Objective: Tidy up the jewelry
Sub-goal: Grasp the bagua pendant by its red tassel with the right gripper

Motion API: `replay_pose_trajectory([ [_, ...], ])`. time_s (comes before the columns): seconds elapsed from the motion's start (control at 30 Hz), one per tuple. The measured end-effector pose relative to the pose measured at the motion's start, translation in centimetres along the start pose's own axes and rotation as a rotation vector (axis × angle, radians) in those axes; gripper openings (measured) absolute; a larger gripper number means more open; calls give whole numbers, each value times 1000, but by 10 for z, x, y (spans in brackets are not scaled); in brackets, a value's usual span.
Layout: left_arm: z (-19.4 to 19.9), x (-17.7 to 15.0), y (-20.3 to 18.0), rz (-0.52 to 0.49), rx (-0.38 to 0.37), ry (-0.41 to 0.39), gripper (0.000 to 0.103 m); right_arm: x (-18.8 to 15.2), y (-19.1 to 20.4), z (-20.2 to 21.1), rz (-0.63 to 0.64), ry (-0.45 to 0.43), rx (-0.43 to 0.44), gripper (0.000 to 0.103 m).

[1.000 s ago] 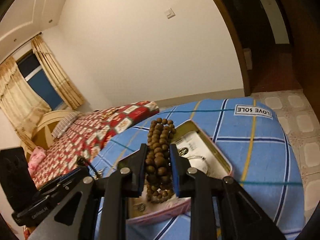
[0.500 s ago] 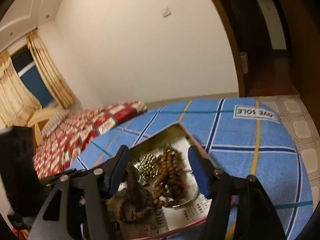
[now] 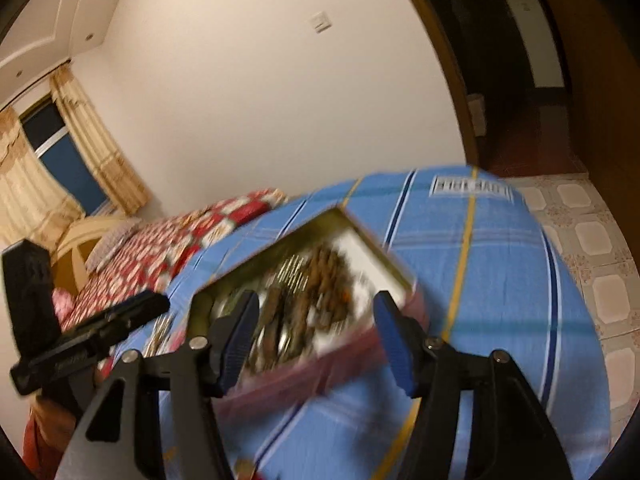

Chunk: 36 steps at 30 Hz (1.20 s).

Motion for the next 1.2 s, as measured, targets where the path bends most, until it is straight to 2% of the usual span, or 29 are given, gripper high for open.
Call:
replay_pose_trajectory([
  [0.13, 17, -31, 23, 54, 16, 22, 75, -39, 22, 2, 90, 116, -2, 62],
  [0.23, 27, -50, 37, 56, 61, 37, 75, -68, 41, -3, 188, 207, -19, 57],
  [0.37, 41, -65, 46, 86, 73, 40, 75, -94, 60, -13, 292, 304, -50, 51],
  [0.47, 47, -68, 53, 100, 80, 28, 75, -109, 65, -24, 339, 376, -71, 51],
  [0.67, 55, -67, 59, 143, 62, 8, 75, -114, 75, -29, 468, 376, -166, 51],
  [0.73, 58, -68, 60, 141, 64, 1, 75, -116, 77, -30, 494, 378, -182, 43],
  [0.77, 61, -68, 60, 138, 68, -4, 75, -116, 77, -29, 500, 380, -175, 37],
  [0.8, 64, -68, 62, 135, 73, -10, 75, -116, 79, -30, 501, 381, -174, 26],
  [1.0, 77, -71, 75, 157, 83, -38, 75, -114, 77, -26, 387, 378, -112, 25],
  [1.1, 78, -74, 80, 165, 94, -41, 75, -115, 89, -12, 371, 320, -39, 25],
  [1.2, 77, -75, 83, 161, 105, -36, 75, -109, 109, 5, 423, 223, -20, 25],
])
Point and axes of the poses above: each gripper's, at about its wrist camera, not at the fingertips, and z roughly against the way its jaws point, y to its left, x to its top, the point moved 8 cm from there along -z, roughly the way its jaws point, and after that the axes turned 4 degrees about y, right-handed, at the moved point
